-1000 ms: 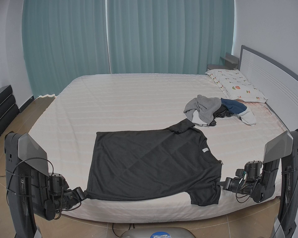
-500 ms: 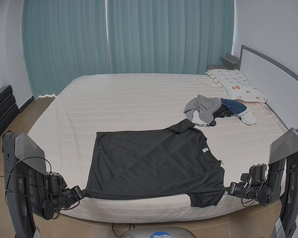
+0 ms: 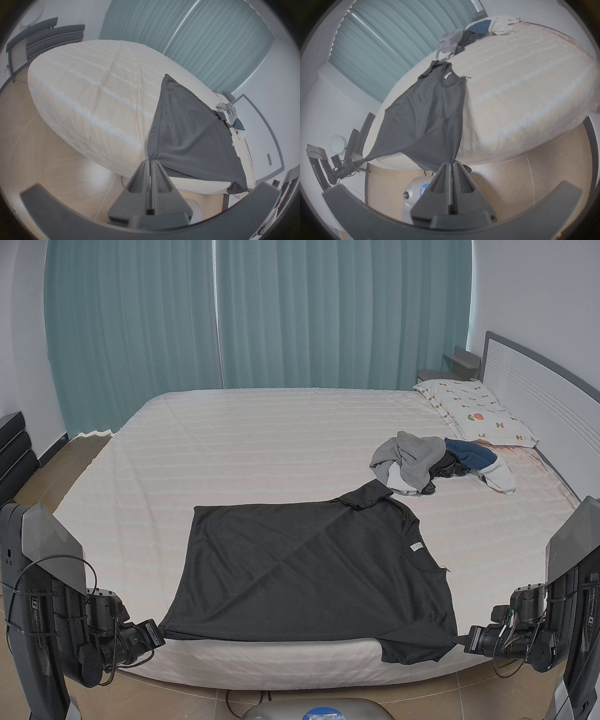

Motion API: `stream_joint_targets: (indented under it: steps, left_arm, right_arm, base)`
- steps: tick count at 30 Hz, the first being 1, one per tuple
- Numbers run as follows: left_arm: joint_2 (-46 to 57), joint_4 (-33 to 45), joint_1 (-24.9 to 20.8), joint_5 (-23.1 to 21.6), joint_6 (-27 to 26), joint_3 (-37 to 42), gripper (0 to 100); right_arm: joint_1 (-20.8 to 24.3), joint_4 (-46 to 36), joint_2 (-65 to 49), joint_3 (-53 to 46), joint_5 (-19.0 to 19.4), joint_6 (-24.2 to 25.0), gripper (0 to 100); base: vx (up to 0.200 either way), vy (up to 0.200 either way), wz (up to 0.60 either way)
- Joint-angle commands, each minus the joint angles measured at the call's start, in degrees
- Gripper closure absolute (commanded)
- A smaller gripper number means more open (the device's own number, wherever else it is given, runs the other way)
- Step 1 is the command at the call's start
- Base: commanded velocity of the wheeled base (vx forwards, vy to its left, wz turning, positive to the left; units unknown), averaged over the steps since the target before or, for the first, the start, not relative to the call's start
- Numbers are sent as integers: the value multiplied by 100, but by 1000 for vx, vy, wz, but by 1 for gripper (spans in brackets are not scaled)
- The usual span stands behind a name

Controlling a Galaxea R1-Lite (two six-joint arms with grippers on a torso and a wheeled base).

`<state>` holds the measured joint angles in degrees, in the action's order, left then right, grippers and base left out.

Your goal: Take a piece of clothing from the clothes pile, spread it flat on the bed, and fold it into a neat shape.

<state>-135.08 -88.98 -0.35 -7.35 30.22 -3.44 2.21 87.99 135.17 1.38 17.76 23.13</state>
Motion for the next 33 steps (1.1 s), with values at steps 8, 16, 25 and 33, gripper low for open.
stream_joint_targets:
  steps: [8, 16, 25, 33]
  left_arm:
    - [8, -85, -53, 67, -377, 335, 100]
    - [61, 232, -61, 278, -482, 335, 100]
    - [158, 944, -105, 603, -895, 344, 100]
    - [729, 2122, -140, 551, -1212, 335, 100]
  right_arm:
    - [69, -555, -149, -138, -273, -168, 100]
    - [69, -1135, -474, -138, -484, -370, 100]
    - [69, -1478, -553, -138, -713, -555, 100]
    - [69, -1821, -764, -138, -880, -722, 100]
  base:
    - [0, 0, 0]
    - [0, 0, 0]
    - [0, 0, 0]
    - [0, 0, 0]
